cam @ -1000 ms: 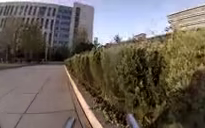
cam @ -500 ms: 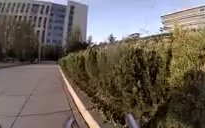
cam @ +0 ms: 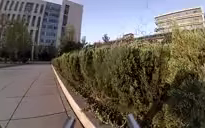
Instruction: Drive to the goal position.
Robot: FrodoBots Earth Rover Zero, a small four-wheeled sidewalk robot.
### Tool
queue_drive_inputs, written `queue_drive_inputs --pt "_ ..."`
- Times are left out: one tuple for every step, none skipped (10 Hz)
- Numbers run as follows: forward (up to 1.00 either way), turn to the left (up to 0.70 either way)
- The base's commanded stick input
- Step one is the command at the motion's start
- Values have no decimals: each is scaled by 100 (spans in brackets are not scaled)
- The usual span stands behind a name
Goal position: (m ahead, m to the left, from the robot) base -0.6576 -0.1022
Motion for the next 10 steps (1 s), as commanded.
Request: queue_drive_inputs --pt "0 -70" --pt "0 -70" --pt "0 -70" --pt "0 -70" --pt "0 -70" --pt "0 -70" --pt "0 -70" --pt "0 -70" --pt "0 -70" --pt "0 -70"
